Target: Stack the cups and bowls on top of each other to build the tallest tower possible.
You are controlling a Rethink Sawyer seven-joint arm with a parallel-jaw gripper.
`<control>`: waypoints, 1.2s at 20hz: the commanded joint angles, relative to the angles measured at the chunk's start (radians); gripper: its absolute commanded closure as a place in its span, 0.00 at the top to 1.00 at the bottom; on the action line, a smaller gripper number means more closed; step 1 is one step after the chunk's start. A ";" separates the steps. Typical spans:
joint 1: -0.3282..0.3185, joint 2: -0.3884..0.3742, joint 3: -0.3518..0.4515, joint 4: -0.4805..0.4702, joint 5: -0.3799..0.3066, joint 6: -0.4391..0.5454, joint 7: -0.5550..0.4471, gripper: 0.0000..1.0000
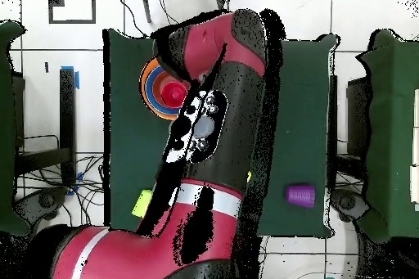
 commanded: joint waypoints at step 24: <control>-0.045 0.323 -0.031 -0.550 0.079 0.266 0.039 1.00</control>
